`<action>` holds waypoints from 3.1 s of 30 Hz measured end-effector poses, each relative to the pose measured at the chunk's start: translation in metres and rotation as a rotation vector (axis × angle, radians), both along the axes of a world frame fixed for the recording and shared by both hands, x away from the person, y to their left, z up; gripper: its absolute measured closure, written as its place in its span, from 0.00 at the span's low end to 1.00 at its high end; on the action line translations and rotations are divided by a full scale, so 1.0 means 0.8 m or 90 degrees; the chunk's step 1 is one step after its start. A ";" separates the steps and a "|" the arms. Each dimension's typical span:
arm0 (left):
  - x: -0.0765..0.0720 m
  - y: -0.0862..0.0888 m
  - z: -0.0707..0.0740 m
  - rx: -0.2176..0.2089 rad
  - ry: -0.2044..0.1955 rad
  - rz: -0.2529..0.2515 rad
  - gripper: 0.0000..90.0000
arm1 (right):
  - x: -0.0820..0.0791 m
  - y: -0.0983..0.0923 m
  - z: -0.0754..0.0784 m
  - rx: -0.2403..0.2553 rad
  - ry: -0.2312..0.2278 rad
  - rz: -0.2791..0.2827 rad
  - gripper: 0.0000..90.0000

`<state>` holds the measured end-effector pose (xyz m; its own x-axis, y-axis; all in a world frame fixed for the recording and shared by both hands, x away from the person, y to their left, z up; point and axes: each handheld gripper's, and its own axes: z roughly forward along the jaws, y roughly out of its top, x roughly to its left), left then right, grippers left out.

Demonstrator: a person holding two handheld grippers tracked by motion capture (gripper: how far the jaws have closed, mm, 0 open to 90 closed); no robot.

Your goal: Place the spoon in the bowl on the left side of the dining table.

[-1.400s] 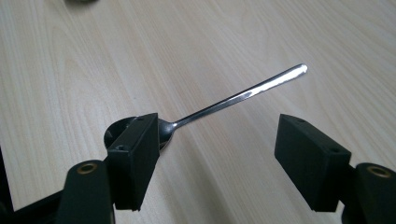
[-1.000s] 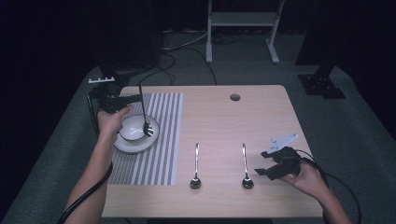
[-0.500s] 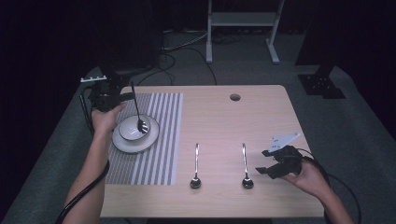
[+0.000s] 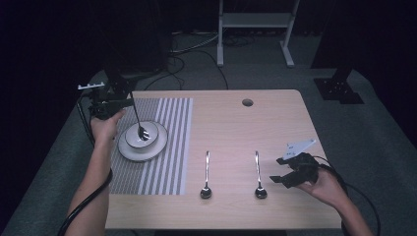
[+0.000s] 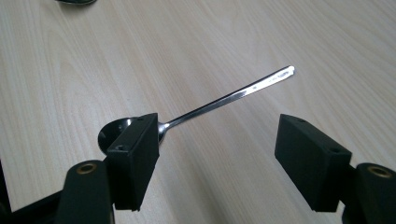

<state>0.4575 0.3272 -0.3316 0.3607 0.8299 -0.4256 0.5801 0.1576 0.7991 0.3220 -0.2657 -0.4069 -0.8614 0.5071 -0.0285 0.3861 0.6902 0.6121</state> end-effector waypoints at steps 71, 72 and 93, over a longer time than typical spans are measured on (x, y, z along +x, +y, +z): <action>-0.026 0.066 -0.083 -0.022 0.045 0.108 0.95 | 0.010 -0.001 -0.013 0.001 0.013 -0.007 0.32; -0.026 0.067 -0.084 -0.020 0.045 0.105 0.95 | 0.010 -0.001 -0.014 0.001 0.013 -0.006 0.32; -0.036 0.065 -0.096 -0.006 0.048 0.092 0.92 | 0.013 0.002 -0.016 0.009 0.014 -0.004 0.32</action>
<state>0.4286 0.3794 -0.4085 0.2039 0.8669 -0.4550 0.6095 0.2513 0.7519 0.3321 -0.2639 -0.4201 -0.8583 0.5132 -0.0030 0.4039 0.6791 0.6129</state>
